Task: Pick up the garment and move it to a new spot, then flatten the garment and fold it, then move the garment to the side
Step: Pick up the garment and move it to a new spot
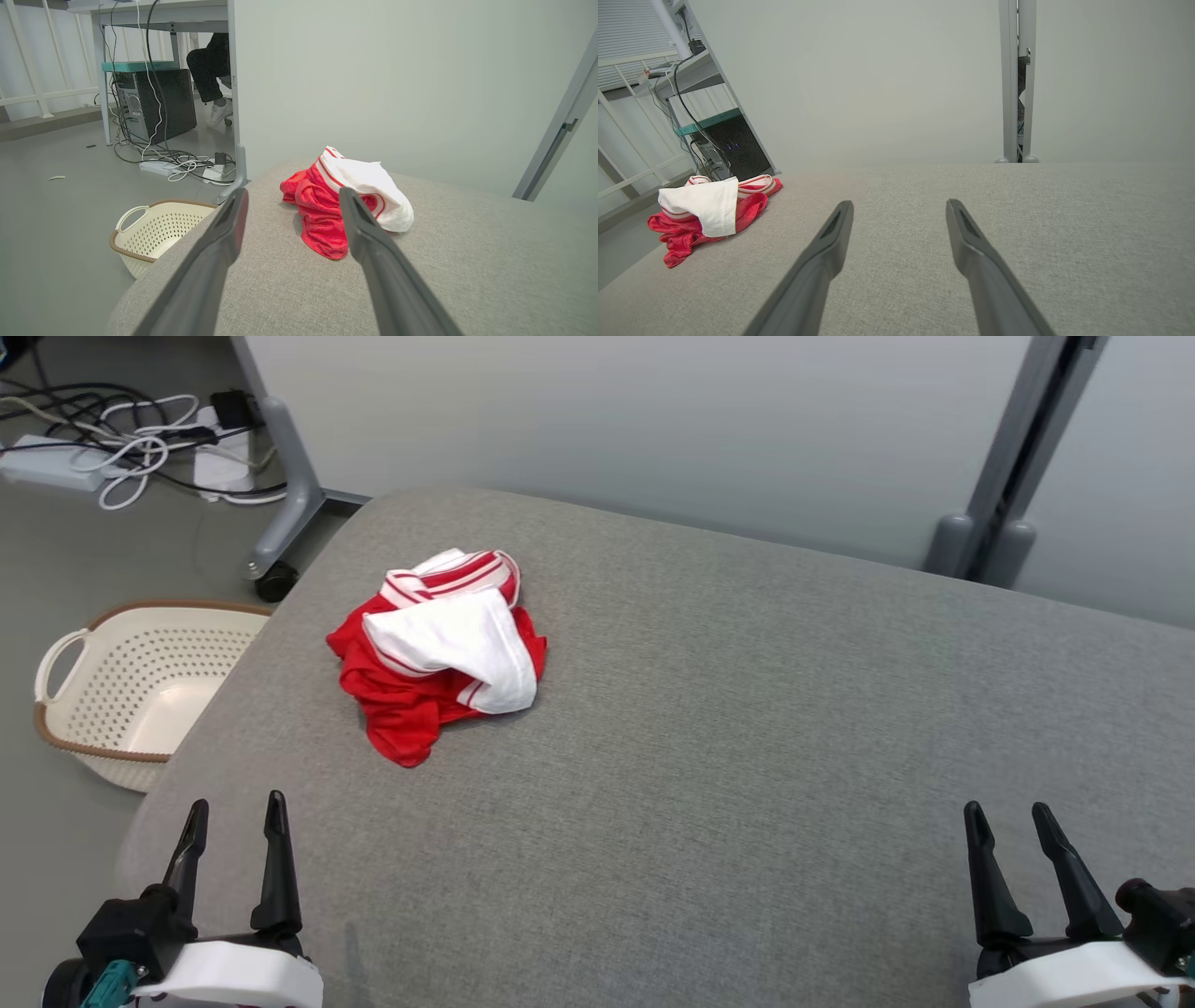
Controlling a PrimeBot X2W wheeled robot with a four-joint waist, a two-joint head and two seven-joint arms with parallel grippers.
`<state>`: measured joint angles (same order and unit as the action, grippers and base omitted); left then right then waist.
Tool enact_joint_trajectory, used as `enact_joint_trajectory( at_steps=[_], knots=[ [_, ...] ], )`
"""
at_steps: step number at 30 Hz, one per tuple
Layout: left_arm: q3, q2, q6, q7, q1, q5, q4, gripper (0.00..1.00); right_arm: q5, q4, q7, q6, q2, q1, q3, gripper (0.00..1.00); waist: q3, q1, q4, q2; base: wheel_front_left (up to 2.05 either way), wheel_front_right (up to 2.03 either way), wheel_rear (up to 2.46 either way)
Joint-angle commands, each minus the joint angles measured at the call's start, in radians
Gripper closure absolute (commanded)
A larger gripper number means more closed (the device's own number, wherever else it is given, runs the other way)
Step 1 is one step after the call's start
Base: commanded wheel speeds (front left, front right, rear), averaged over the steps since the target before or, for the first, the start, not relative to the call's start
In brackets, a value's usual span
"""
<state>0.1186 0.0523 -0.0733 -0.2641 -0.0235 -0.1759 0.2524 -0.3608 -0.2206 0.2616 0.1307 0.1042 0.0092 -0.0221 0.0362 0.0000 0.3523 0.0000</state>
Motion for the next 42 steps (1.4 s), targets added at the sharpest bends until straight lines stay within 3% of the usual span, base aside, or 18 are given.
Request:
enact_joint_trajectory(
  at_steps=[1, 11, 21, 31, 42],
  knots=[
    [0.006, 0.004, 0.004, 0.0, 0.005, -0.002, -0.001, 0.0, 0.006, -0.001, 0.005, 0.0, 0.009, -0.009, -0.001, 0.0, 0.004, 0.0, 0.047, 0.0, 0.0, 0.0, 0.0],
    [0.023, 0.002, 0.007, 0.0, 0.018, -0.004, -0.004, 0.0, 0.006, -0.011, 0.005, 0.0, 0.014, -0.016, -0.029, 0.0, -0.003, 0.0, 0.126, 0.0, 0.0, 0.0, 0.0],
    [0.033, 0.001, 0.015, 0.0, 0.021, -0.009, -0.007, 0.0, 0.006, -0.013, 0.005, 0.0, 0.022, -0.02, -0.035, 0.0, 0.004, 0.0, 0.12, 0.0, 0.0, 0.0, 0.0],
    [0.044, 0.012, 0.004, 0.0, -0.125, -0.049, 0.014, 0.0, 0.014, 0.0, 0.005, 0.0, 0.054, -0.064, -0.031, 0.0, 0.073, 0.0, 0.021, 0.0, 0.0, 0.0, 0.0],
    [0.049, 0.109, -0.021, 0.018, -0.495, -0.094, 0.152, 0.0, 0.021, 0.054, -0.004, 0.0, 0.12, -0.142, -0.001, 0.0, 0.276, 0.0, -0.141, 0.0, 0.0, 0.0, 0.0]
  ],
)
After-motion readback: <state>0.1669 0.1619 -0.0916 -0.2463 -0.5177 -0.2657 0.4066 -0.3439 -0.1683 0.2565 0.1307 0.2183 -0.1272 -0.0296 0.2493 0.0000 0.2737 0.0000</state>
